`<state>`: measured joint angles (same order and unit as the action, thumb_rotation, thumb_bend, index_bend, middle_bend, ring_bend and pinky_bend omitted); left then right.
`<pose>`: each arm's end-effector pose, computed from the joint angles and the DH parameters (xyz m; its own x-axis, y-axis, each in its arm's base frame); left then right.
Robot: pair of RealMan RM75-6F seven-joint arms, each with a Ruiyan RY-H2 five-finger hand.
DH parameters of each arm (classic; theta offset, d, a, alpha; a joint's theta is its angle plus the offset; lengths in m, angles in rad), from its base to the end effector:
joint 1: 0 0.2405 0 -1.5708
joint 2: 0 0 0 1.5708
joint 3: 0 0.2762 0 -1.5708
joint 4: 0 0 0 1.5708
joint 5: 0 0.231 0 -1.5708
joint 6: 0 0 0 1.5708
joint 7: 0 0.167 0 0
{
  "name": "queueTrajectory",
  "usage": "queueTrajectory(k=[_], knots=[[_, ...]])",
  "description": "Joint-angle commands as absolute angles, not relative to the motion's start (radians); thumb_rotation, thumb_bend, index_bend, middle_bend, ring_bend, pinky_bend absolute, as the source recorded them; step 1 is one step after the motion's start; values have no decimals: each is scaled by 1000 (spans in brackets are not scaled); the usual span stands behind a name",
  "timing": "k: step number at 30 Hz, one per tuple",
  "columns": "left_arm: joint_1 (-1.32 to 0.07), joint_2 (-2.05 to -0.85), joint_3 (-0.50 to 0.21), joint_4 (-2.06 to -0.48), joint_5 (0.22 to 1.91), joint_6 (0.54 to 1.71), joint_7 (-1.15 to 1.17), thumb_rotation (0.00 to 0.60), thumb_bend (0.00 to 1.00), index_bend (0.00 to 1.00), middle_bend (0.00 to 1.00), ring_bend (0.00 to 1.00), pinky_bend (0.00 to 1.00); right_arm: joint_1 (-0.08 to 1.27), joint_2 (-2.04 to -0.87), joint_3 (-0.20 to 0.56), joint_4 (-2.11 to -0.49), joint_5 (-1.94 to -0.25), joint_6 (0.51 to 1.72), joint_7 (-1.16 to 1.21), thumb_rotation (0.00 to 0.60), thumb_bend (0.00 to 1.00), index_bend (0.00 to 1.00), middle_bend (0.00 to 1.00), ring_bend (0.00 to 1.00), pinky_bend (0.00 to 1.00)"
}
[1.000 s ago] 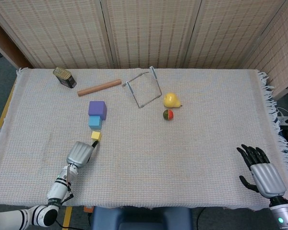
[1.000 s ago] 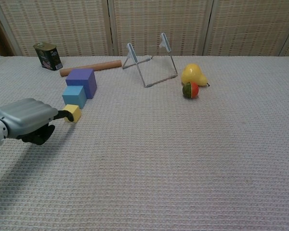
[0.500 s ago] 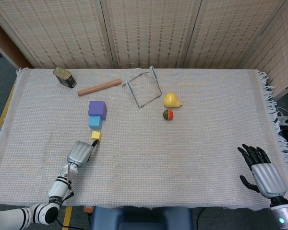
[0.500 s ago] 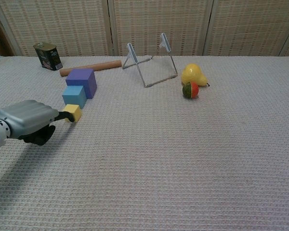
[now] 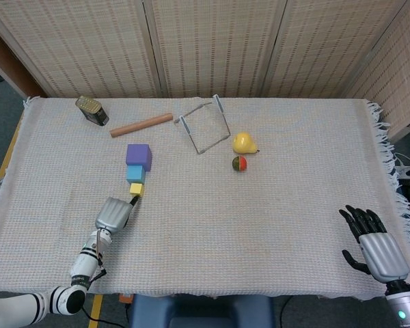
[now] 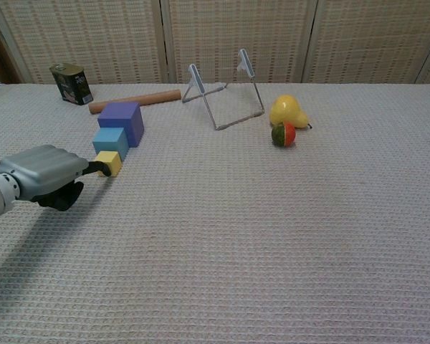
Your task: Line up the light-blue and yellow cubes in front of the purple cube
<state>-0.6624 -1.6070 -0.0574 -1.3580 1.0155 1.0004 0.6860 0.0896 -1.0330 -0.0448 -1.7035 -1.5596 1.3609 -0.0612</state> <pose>-0.2360 0.3570 -0.0653 0.7389 0.2546 0.6239 0.6729 -0.3256 -0.6642 -0.3323 -0.1818 0.1324 0.4543 -0.2123 0.8652 -0.8904 -0.0783 0.4484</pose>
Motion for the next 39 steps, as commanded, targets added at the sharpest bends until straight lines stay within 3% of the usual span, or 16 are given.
queueTrajectory(k=[1,27,39], knots=[[-665,-1610,-61,-1350,1010,995,685,600,812,162,1000,1000,1000,90,-1033,-45,-1704,-1559,1360,-63,600,101,0,0,0,0],[-681,-1620,-74,-1319,978,985,692,600,808,176,1000,1000,1000,89,-1032,-44,-1704,-1558,1360,-62,600,101,0,0,0,0],[-659,-1591,-52,-1400,1030,1036,689,600,805,251,1000,1000,1000,88,-1033,-46,-1705,-1563,1362,-63,600,101,0,0,0,0]])
